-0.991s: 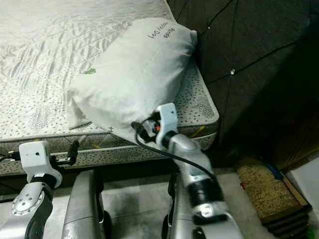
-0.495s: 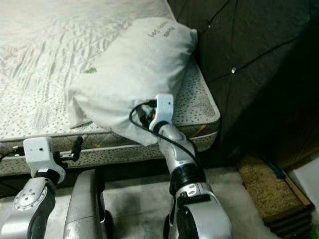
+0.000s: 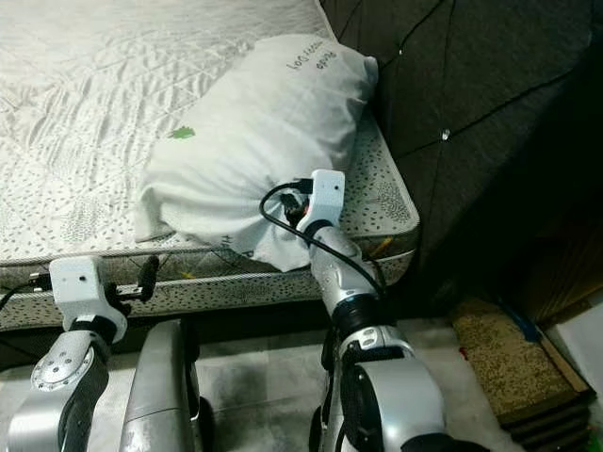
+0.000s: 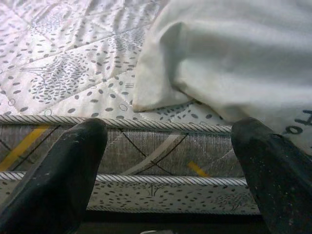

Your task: Clean up the room

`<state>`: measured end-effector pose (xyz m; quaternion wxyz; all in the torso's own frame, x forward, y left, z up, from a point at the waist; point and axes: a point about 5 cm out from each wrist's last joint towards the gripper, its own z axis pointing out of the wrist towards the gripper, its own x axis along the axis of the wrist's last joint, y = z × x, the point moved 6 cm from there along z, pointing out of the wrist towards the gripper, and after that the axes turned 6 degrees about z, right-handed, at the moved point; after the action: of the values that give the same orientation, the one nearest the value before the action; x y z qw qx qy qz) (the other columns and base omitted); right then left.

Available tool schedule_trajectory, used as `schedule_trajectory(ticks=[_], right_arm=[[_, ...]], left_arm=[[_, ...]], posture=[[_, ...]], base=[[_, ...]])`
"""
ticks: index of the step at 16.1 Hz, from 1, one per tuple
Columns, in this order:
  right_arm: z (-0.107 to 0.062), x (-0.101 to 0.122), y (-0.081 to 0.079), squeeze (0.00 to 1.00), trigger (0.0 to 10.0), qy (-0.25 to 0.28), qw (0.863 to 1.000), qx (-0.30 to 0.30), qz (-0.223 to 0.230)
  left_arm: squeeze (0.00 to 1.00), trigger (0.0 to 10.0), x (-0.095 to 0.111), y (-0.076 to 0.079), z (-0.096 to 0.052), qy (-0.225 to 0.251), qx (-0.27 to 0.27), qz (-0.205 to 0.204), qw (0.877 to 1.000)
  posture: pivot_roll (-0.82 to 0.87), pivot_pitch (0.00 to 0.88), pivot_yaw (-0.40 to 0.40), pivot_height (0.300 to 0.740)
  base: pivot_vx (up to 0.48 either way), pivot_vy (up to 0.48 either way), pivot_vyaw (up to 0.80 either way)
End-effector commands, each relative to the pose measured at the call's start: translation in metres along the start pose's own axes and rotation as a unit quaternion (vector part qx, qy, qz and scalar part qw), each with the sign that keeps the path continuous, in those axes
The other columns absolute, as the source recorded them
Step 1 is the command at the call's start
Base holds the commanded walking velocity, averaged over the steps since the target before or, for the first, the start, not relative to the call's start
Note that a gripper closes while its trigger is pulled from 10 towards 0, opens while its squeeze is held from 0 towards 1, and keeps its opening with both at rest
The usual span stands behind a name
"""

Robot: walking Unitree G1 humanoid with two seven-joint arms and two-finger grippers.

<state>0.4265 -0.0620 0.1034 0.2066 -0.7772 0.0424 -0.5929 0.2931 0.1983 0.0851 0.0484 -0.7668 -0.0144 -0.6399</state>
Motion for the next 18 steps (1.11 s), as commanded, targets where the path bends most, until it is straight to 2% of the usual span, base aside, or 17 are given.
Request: schedule_trajectory(ticks=[1, 4, 9, 10, 12, 14, 15, 18], right_arm=[[0.002, 0.029, 0.014, 0.00, 0.0, 0.042, 0.999, -0.025, -0.004], [0.005, 0.057, 0.027, 0.00, 0.0, 0.068, 0.996, -0.043, -0.029], [0.000, 0.112, 0.063, 0.00, 0.0, 0.107, 0.988, -0.104, -0.041], [-0.006, 0.133, 0.077, 0.00, 0.0, 0.125, 0.984, -0.121, -0.050], [-0.014, 0.154, 0.095, 0.00, 0.0, 0.139, 0.978, -0.145, -0.056], [-0.031, 0.176, 0.124, 0.00, 0.0, 0.162, 0.969, -0.180, -0.050], [-0.034, 0.177, 0.130, 0.00, 0.0, 0.162, 0.968, -0.184, -0.054], [-0.050, 0.161, 0.164, 0.00, 0.0, 0.142, 0.960, -0.221, -0.095]], left_arm=[[0.00, 10.0, -0.004, 0.001, 0.001, -0.006, -0.001, -0.002, 1.000], [0.00, 10.0, -0.003, 0.004, 0.004, -0.004, -0.004, -0.003, 1.000], [0.00, 10.0, -0.004, 0.006, 0.010, -0.004, 0.001, -0.004, 1.000], [0.00, 10.0, -0.003, 0.007, 0.012, -0.001, 0.002, -0.001, 1.000], [0.00, 10.0, -0.001, 0.010, 0.013, 0.005, -0.006, 0.005, 1.000], [0.00, 10.0, -0.001, 0.011, 0.014, 0.005, -0.004, 0.003, 1.000], [0.00, 10.0, -0.002, 0.010, 0.013, 0.004, -0.003, 0.003, 1.000], [0.00, 10.0, -0.005, 0.008, 0.012, -0.001, 0.001, 0.004, 1.000]], posture=[[0.08, 0.045, -0.047, 0.510], [0.08, 0.032, -0.046, 0.510], [0.08, 0.003, -0.054, 0.510], [0.08, 0.000, -0.055, 0.510], [0.07, 0.000, -0.055, 0.510], [0.07, 0.000, -0.057, 0.510], [0.07, 0.000, -0.058, 0.510], [0.07, 0.002, -0.055, 0.510]], base=[[0.000, 0.000, 0.00], [0.000, 0.000, 0.00], [0.000, 0.000, 0.00], [0.000, 0.000, 0.00], [0.000, 0.000, 0.00], [0.000, 0.000, 0.00], [0.000, 0.000, 0.00], [0.000, 0.000, 0.00]])
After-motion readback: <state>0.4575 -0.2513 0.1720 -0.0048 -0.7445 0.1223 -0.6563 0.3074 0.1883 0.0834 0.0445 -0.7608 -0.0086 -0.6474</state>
